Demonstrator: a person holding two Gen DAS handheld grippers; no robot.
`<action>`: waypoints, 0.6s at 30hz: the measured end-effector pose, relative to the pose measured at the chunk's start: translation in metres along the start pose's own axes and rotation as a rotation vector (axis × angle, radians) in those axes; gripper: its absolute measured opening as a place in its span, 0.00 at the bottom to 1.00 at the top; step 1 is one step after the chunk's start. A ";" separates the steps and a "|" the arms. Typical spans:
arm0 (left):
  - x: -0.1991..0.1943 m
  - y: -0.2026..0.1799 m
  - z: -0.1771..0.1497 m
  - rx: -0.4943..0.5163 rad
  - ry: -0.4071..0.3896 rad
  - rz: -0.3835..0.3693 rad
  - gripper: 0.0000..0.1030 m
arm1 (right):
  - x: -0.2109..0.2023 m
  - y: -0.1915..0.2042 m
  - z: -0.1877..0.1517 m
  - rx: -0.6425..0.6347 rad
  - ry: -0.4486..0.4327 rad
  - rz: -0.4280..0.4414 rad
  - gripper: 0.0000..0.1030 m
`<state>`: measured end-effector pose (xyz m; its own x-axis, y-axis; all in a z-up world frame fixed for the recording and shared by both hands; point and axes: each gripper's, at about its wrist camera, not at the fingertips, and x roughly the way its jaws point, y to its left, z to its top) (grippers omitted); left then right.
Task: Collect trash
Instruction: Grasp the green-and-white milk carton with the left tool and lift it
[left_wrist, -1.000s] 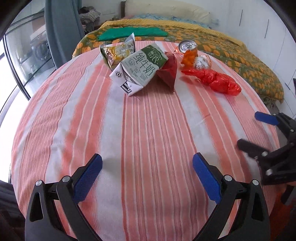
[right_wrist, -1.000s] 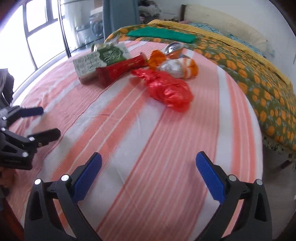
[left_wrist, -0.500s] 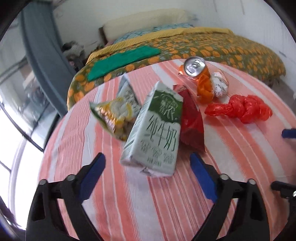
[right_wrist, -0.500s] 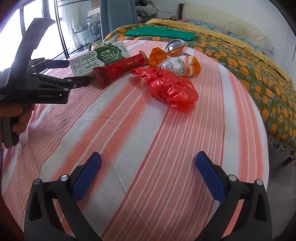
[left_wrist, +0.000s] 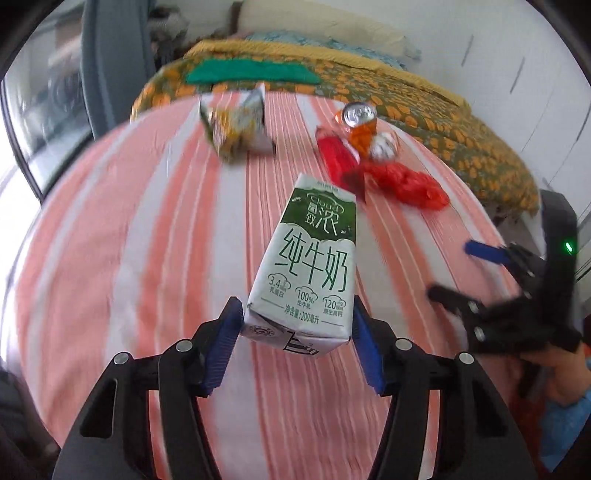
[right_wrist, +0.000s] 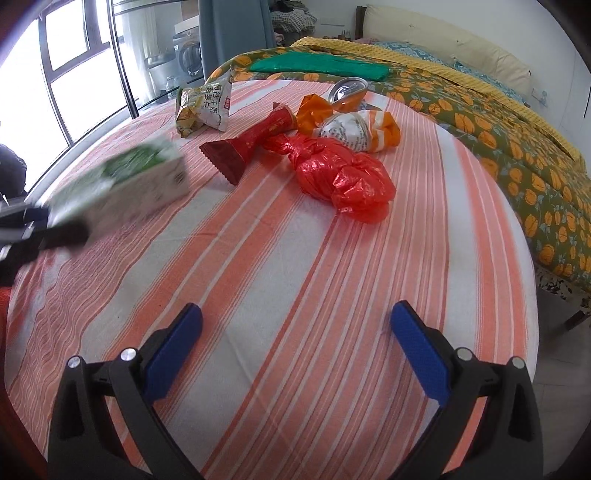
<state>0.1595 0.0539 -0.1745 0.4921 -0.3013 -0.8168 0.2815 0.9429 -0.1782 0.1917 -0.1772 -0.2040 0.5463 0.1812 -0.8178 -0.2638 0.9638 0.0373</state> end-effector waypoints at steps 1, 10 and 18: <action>0.000 0.001 -0.008 -0.016 0.015 -0.011 0.57 | 0.000 0.000 0.000 0.000 0.000 0.000 0.96; 0.012 -0.030 -0.002 0.175 -0.019 0.083 0.90 | -0.001 0.000 0.000 0.000 0.000 0.001 0.96; 0.040 -0.035 0.026 0.217 -0.010 0.165 0.82 | -0.001 -0.001 -0.001 0.003 0.000 0.003 0.96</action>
<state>0.1908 0.0050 -0.1867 0.5534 -0.1484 -0.8196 0.3659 0.9273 0.0792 0.1909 -0.1781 -0.2037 0.5452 0.1843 -0.8178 -0.2632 0.9638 0.0417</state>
